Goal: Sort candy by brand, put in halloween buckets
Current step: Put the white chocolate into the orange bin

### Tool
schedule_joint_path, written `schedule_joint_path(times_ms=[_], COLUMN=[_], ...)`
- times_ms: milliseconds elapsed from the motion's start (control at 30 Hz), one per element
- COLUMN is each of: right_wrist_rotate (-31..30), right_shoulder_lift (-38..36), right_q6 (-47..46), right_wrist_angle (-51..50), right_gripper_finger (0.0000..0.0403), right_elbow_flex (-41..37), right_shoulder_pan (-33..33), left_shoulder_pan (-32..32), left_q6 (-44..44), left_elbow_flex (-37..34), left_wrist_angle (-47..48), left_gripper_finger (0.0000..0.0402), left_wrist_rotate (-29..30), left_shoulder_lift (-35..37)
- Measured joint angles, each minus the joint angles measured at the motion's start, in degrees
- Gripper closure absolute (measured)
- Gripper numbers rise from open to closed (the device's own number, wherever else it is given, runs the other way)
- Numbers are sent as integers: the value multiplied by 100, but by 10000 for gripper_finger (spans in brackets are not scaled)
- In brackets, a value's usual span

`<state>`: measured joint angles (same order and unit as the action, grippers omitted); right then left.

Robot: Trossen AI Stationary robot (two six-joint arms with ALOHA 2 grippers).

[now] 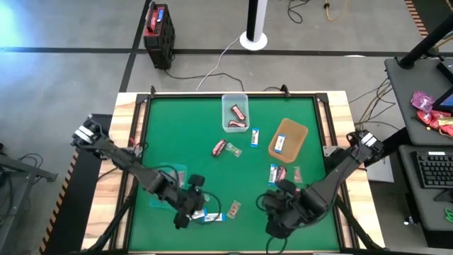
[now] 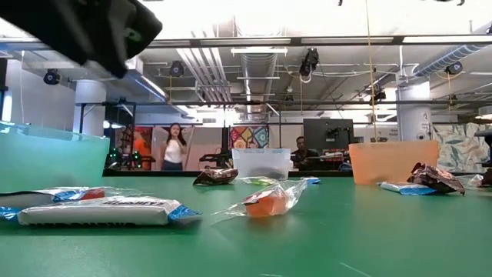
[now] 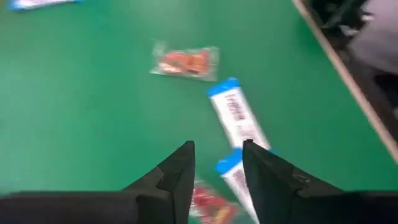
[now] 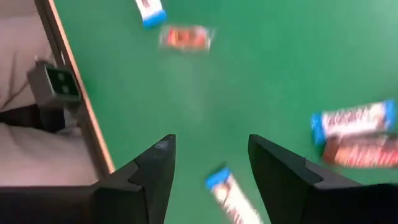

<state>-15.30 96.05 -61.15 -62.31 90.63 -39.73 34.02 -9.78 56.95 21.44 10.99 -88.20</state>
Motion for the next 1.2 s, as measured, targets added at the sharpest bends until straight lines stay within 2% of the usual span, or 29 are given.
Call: schedule_joint_path(times_ms=[167, 300, 467, 867, 1200], right_wrist_rotate=[-5, -247, -444, -778, -1233], right_shoulder_lift=[37, 66, 70, 70, 70], right_q6=[-620, -791, -775, -472, -228], right_wrist_angle=[7, 26, 36, 25, 156], right_gripper_finger=[207, 206, 206, 206, 206], right_elbow_flex=[0, 2, 3, 2, 2], right_shoulder_pan=[-264, -369, -384, -377, -375], left_shoulder_pan=[259, 386, 389, 357, 300], left_q6=[-338, -290, -531, -1030, -1194], left_elbow_flex=[43, 43, 45, 46, 70], left_wrist_angle=[-200, -903, -1475, -1713, -1792], left_gripper_finger=[223, 172, 139, 146, 206], left_wrist_rotate=[166, 445, 452, 513, 577], left_shoulder_lift=[-436, -801, -1279, -1918, -2149])
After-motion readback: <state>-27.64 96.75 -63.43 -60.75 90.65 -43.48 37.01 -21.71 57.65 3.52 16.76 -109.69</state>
